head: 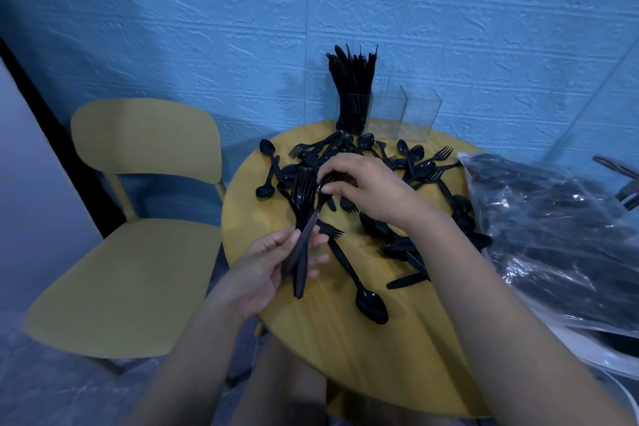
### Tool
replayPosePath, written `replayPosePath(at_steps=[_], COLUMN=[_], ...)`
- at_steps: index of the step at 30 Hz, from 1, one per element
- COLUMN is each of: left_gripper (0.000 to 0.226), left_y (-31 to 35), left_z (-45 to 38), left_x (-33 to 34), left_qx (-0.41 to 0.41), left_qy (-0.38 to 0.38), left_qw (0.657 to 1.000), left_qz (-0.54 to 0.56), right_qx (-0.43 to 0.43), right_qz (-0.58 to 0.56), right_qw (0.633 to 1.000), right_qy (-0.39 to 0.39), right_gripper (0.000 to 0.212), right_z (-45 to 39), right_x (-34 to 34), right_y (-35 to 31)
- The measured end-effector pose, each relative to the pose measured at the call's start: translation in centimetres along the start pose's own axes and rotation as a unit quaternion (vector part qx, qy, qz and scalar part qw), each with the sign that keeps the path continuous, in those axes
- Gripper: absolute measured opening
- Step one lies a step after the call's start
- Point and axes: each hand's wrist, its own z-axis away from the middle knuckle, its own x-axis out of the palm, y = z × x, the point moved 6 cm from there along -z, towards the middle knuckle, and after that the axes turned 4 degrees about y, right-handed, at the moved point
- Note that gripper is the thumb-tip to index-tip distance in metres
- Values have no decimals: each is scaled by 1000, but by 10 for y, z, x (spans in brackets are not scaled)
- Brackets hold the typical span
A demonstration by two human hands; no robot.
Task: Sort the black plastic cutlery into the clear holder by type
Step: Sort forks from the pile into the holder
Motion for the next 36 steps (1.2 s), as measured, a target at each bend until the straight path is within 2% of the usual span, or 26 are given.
replayPosePath(at_steps=[5,8,12,15,17,19,22,25,28,31,34,36], left_gripper=[33,33,32,30,29,29,31,32,32,31,33,35], left_y=[0,-1,-3,-3,-3,-2,-2,-1,-1,0,0,0], left_z=[0,-1,-2,-4,-5,-5,-7,-8,-7,-7,-8,-8], left_x=[0,-1,-1,-1,-3,-5,-7,-7,-8,-10,-11,-11], left_qx=[-6,-15,-21,-16,-5,3,8,13,17,31,44,48], left_qy=[-9,-16,-22,-18,-11,2,16,19,23,39,56,59], left_qw=[1000,1000,1000,1000,1000,1000,999,999,998,997,995,995], left_qz=[-14,-9,4,11,17,31,37,48,58,66,72,67], right_qx=[-12,-21,-17,14,32,29,35,43,30,25,83,128], right_qz=[31,41,46,-16,-31,36,119,148,143,95,-6,-95], right_qw=[998,997,998,1000,998,999,986,978,983,994,995,977], right_qy=[-62,-67,-40,21,55,13,-109,-143,-108,-38,57,139], right_gripper=[13,16,29,44,39,30,35,38,32,23,17,9], right_z=[-3,-8,-8,0,10,21,39,45,44,45,51,57], right_x=[10,14,18,18,14,13,29,43,47,41,22,5], right_y=[-1,-7,-10,0,14,30,48,53,51,48,49,52])
